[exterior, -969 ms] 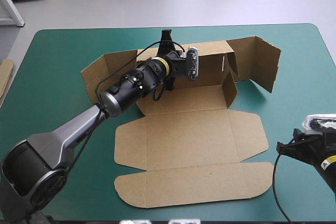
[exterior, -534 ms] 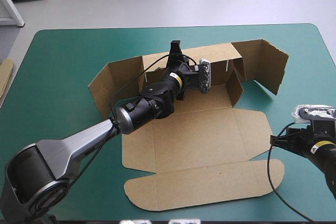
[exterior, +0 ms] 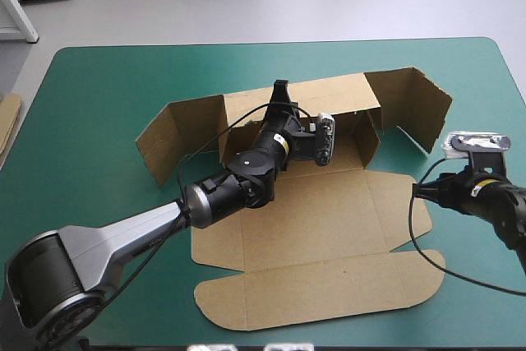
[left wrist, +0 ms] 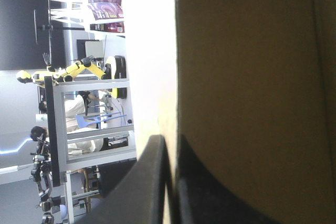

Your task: Fold the box

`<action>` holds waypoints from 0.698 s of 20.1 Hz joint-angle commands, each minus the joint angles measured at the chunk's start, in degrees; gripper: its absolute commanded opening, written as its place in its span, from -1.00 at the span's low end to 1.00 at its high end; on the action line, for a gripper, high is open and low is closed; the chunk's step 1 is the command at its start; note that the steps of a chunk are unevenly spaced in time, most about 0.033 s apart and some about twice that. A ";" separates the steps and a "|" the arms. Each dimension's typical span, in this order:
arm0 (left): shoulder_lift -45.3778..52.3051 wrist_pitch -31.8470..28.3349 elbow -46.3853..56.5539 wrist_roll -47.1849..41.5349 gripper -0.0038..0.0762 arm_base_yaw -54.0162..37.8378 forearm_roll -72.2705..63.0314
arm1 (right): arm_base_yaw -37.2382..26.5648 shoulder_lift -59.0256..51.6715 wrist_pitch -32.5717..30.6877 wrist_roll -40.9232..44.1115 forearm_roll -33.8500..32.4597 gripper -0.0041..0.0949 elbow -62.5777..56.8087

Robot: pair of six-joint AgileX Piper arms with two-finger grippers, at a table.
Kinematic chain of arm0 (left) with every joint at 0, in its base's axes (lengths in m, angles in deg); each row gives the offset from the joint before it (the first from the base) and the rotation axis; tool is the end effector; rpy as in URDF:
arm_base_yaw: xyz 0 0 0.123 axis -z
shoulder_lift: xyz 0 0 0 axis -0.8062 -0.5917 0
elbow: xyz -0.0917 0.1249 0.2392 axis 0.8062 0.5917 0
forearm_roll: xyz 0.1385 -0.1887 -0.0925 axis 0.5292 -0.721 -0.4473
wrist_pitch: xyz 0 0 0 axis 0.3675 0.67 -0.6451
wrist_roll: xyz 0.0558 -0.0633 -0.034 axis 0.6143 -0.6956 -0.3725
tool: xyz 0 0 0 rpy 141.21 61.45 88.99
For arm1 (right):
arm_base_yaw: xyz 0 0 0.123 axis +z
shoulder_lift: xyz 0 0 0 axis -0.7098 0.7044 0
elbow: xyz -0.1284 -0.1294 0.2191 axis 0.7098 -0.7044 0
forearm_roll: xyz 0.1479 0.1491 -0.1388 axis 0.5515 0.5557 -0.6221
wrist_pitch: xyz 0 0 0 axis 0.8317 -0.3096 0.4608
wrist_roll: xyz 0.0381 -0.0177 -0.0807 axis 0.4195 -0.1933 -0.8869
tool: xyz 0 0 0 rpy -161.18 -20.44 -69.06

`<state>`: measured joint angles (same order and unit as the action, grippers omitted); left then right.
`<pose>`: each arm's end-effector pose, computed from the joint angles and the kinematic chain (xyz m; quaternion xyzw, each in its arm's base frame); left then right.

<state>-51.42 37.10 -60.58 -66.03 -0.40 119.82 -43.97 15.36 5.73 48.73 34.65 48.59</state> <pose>0.2787 -0.3000 0.3034 0.6544 0.5184 0.2772 0.4756 0.1959 0.0028 0.3149 0.0124 0.9303 0.0041 0.3666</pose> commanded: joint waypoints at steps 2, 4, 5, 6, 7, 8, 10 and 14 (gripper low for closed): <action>2.12 -0.87 0.65 -7.76 -0.92 0.64 4.07 | 0.10 4.22 -0.60 -4.94 5.61 -0.21 7.08; 2.02 -1.10 1.90 -12.92 -0.92 0.64 9.09 | 0.00 6.65 -0.60 -5.48 6.78 -0.21 8.59; 2.02 -0.89 3.04 -16.67 -0.92 0.64 10.94 | 0.00 8.34 -1.01 -6.33 7.94 -0.21 9.10; 2.02 -0.89 3.59 -18.05 -0.92 0.64 11.36 | 0.00 9.47 -1.30 -7.57 10.05 -0.21 9.63; 1.88 -0.61 3.72 -18.30 -0.92 0.64 11.24 | 0.00 10.60 -1.19 -8.37 11.07 -0.21 9.80; 1.90 -0.43 3.72 -18.46 -0.92 0.64 11.78 | 0.00 11.85 -1.18 -8.98 11.06 -0.21 10.42; 1.90 -0.56 3.62 -18.60 -0.92 0.64 13.01 | 0.00 13.82 -1.32 -9.24 11.02 -0.21 12.13; 1.90 -0.56 3.62 -18.60 -0.92 0.64 12.42 | 0.00 18.27 -2.36 -9.67 11.13 -0.21 16.47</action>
<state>-51.42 37.01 -56.33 -83.02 -0.28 134.42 -43.97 32.85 2.15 40.06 45.24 61.03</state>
